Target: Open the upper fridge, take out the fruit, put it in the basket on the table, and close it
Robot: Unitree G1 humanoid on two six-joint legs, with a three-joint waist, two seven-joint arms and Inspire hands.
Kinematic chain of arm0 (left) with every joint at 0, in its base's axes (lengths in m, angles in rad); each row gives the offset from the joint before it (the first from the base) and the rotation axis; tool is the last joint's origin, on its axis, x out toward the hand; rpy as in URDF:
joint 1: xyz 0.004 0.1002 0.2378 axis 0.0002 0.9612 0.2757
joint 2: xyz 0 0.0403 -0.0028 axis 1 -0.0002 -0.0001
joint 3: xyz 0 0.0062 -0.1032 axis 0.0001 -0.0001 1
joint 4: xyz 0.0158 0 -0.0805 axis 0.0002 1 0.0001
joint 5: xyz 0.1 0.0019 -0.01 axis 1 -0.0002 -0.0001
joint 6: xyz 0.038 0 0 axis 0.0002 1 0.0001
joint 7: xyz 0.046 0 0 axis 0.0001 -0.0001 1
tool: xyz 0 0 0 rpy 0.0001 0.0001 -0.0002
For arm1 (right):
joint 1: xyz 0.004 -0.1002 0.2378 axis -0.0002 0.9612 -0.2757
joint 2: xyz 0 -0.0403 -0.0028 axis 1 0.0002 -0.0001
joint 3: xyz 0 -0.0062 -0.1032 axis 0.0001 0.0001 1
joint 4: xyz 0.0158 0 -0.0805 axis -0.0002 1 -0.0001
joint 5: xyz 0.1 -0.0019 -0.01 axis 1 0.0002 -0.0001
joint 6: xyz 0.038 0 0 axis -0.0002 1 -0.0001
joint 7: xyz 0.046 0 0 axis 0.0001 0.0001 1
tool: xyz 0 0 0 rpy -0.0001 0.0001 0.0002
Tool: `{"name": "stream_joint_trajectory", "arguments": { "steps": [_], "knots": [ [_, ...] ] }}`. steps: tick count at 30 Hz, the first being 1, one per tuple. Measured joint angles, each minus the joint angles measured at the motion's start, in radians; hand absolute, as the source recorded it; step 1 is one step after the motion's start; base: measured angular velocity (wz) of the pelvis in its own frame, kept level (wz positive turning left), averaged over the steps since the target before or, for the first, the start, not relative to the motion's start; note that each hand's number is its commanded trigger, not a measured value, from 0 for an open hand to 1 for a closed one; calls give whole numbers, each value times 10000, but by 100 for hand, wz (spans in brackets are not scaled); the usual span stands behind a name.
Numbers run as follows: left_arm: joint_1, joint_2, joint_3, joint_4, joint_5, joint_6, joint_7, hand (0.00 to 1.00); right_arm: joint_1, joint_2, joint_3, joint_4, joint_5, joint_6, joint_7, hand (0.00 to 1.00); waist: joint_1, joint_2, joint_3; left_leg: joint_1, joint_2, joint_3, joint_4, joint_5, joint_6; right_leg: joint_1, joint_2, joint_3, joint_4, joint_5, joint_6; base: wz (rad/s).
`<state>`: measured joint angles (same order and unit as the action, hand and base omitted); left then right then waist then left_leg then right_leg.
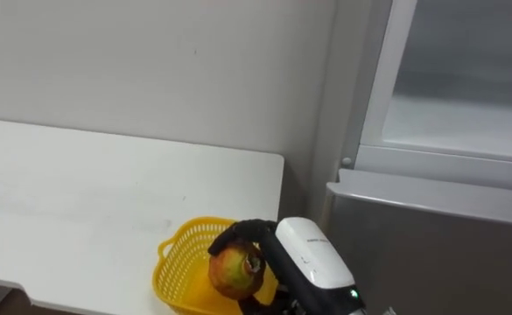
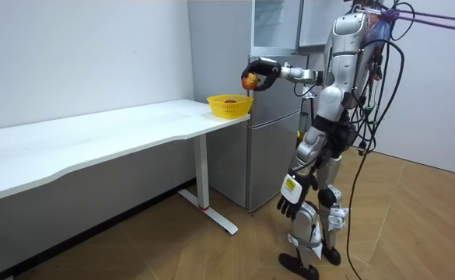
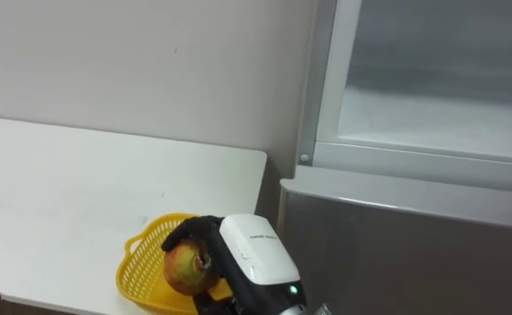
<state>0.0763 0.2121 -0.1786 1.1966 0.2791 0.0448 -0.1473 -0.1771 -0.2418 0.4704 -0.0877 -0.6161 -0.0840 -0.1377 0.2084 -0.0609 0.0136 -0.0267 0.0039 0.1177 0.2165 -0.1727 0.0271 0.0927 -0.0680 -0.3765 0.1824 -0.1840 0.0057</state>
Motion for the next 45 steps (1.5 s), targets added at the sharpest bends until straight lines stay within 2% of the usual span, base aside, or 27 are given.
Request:
{"name": "stream_joint_trajectory", "arguments": {
  "steps": [3, 8, 11, 12, 13, 14, 45],
  "knots": [
    [1, -7, 65, 0, 221, 2, -51, 0, 2, -2, -1, 7, -3, 5, -7, 100, -10, 5, -7, -10, -16, -75, 35, 0, 8, 45, -10, -82, -10, 0, 2, 8],
    [3, -111, 181, 0, 299, 12, -240, 0, 2, -5, -1, 15, 0, 7, -6, 100, 8, 108, -70, 28, -12, -85, 45, 1, 7, 99, -9, -83, -10, -3, 6, 2],
    [-1, -140, 184, 0, 300, 12, -323, 0, 3, -7, -1, 16, 1, 13, -6, 100, 14, 137, -65, 38, -9, -84, 51, 4, 6, 112, -9, -83, -16, -4, 8, 0],
    [-1, -142, 183, 0, 300, 12, -333, 0, 5, -9, -1, 16, 1, 14, -6, 90, 10, 138, -64, 39, -9, -84, 52, 4, 6, 113, -11, -82, -17, -4, 8, 0],
    [0, -146, 183, 0, 300, 12, -353, 0, 5, -7, -1, 16, 1, 14, -6, 50, 10, 144, -60, 39, -9, -84, 54, 4, 6, 115, -11, -81, -19, -4, 8, 0],
    [0, -157, 182, 0, 300, 12, -355, 0, 5, -8, -1, 16, 2, 14, -6, 2, 10, 148, -57, 39, -10, -83, 55, 4, 7, 115, -13, -80, -19, -4, 8, 0],
    [-9, -269, 183, 0, 301, 9, -385, 0, 5, 1, -4, 17, 23, 15, -6, 0, 152, 133, -48, 30, -23, -79, 53, 4, 7, 183, -43, -88, -177, -11, 14, 0]
  ]
}}
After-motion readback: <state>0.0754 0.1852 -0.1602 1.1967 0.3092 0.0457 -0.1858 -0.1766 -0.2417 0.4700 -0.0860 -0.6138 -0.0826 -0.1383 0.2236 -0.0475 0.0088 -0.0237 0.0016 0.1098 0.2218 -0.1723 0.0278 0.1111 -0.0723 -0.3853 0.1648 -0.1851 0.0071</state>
